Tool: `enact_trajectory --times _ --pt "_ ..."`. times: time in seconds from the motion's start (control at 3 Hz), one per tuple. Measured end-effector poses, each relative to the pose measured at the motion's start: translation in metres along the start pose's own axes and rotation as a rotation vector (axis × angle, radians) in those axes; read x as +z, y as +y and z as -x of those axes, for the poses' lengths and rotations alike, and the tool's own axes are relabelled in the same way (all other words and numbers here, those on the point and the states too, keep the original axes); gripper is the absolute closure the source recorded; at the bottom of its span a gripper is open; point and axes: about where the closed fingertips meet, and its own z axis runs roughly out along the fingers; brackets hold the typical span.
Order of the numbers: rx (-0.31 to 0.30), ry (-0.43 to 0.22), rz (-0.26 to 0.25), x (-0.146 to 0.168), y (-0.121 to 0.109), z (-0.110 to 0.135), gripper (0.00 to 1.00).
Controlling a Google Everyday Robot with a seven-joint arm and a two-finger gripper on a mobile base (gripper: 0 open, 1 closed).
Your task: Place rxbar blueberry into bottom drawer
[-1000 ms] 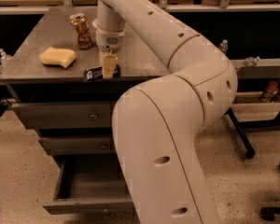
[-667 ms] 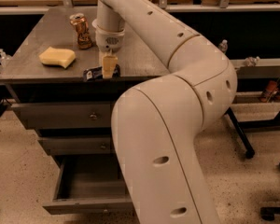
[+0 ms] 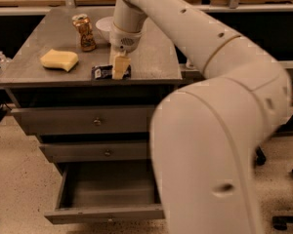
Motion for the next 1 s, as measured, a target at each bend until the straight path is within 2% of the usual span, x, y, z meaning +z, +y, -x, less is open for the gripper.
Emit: enact_trajectory --times 0.33,0.67,1.0 --pt "0.048 -0.085 -0.186 -0.067 0.030 -0.009 1.00" --pt "0.059 -0.115 -0.300 -0.105 0.058 -0.015 1.00" --pt "0.080 -0.127 -0.290 -0.099 0.054 -0.021 1.00"
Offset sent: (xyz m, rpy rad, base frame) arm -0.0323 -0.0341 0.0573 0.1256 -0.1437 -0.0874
